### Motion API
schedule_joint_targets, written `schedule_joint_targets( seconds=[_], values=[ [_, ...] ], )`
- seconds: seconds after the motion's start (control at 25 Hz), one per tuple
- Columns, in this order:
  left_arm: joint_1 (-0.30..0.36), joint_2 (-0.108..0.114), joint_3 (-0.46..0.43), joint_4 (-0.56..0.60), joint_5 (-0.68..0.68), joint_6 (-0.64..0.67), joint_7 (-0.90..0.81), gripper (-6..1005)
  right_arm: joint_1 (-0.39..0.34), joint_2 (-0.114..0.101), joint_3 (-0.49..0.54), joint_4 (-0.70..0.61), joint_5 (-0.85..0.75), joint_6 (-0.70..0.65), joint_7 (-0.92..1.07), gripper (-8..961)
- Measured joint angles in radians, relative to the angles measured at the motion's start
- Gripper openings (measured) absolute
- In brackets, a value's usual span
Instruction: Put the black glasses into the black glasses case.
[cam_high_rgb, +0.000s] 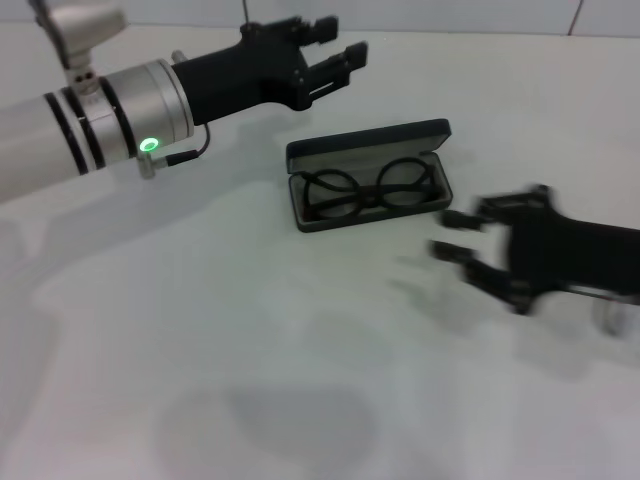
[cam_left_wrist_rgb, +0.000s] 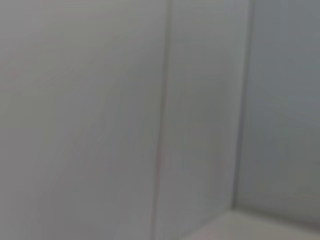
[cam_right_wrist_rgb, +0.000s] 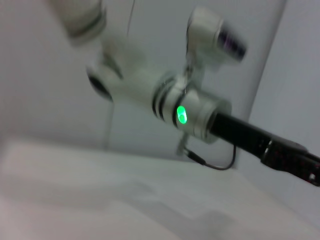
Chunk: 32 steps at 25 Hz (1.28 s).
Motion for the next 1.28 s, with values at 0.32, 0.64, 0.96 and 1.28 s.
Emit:
schedule_joint_targets(
  seconds=[0.32,0.64,0.96,1.28],
  values=[
    [-0.109,-0.007,0.000,0.077,0.184,-0.357,-0.057,598,0.112,0.019,0.480,0.491,-0.118,-0.510,0.061,315],
    [-0.149,-0.011,-0.002,0.166,0.258,-0.539,-0.054,604,0.098,0.048,0.489,0.475,-0.209,-0.473,0.054,505],
    [-0.117,-0.013,-0.001,0.222,0.354,-0.532,-0.025,610,0.096,0.049,0.491,0.476,-0.215,-0.442,0.048,620],
    [-0.089,-0.014,-0.002,0.255,0.305,-0.506,0.051,616,0.097,0.049,0.492,0.476,-0.215,-0.429,0.048,623]
  ],
)
